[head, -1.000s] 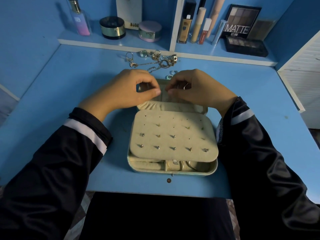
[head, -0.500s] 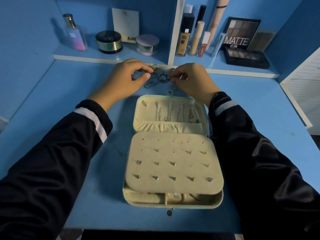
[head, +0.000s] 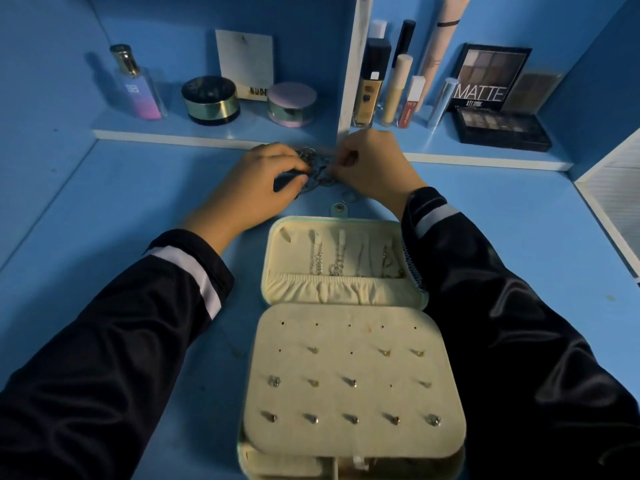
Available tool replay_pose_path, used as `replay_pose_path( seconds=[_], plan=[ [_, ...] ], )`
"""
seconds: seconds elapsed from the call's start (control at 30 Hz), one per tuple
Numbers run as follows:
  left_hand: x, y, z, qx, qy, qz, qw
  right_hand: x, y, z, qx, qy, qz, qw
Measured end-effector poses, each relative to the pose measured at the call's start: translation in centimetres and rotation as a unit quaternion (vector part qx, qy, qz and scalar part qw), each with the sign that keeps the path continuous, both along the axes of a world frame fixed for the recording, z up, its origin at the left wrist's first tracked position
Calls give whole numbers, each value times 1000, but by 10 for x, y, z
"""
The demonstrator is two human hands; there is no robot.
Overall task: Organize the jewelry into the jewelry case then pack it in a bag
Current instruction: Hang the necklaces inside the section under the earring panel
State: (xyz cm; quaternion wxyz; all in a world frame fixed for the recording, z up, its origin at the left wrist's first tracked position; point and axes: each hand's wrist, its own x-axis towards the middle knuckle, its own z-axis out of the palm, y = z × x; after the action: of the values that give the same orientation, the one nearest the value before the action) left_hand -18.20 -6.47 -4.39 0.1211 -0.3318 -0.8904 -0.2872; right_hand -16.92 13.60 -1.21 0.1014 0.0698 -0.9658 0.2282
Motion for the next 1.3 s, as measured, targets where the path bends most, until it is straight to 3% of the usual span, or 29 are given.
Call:
replay_pose_path(
  seconds=[0.3, 0.77, 0.93, 1.1, 1.3],
  plan=[
    [-3, -1, 0, 9, 2, -8, 1000, 2, -2, 7, 58, -20, 3, 998],
    [-1, 0, 1, 20, 11, -9, 1000, 5, -1, 10, 66, -40, 23, 997],
    [2, 0, 1, 34, 17, 0, 999, 5, 3, 13, -5, -60, 49, 997],
    [6, 3, 9, 117, 46, 19, 992, 9, -1, 28, -77, -49, 81, 993],
    [12, 10, 11, 203, -5, 16, 979, 13, -3, 37, -158, -32, 104, 981]
  ],
)
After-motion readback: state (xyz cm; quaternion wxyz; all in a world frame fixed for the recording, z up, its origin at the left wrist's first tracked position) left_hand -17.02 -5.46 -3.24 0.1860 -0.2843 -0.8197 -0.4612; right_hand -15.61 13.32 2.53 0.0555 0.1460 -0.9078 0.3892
